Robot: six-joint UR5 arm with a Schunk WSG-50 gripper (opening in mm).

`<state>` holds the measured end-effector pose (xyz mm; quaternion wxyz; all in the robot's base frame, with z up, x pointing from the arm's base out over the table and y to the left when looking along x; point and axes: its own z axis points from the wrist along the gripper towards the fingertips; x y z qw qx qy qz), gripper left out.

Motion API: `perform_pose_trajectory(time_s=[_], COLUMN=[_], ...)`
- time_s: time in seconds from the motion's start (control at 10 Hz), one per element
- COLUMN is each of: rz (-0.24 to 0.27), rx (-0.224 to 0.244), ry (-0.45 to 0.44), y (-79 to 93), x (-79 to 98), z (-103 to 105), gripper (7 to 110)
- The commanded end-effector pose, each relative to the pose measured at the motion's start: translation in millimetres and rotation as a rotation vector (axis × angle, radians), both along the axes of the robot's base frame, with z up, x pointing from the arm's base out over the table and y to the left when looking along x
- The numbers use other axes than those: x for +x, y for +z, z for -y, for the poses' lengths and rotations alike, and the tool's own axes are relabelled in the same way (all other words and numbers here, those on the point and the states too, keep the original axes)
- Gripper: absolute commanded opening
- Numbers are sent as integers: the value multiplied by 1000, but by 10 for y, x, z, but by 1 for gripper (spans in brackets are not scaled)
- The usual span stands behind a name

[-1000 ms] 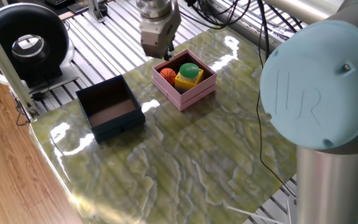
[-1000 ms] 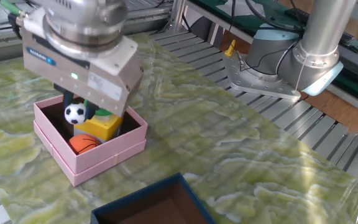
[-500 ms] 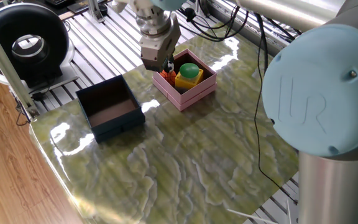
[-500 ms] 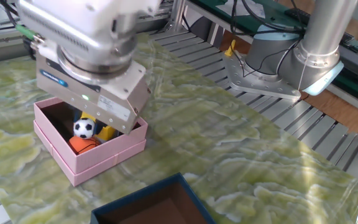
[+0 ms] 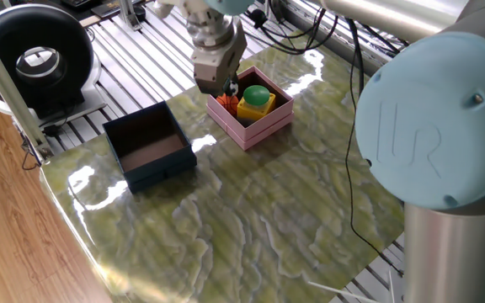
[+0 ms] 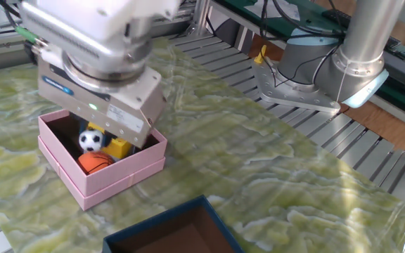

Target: Move an object from one box to another

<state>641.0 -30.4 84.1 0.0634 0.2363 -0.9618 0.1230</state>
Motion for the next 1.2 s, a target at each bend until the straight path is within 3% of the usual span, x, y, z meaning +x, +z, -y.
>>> perform_pose_trajectory(time_s=[0.0,0.5,0.7,1.1], rz=[-23,-18,-23,-27], rx=[3,-8,-9,49], ry=[47,78,99,101], y=[157,38,69,-86], x=[78,-2,5,-13], z=[244,509,634,566], gripper=[7,7,7,7])
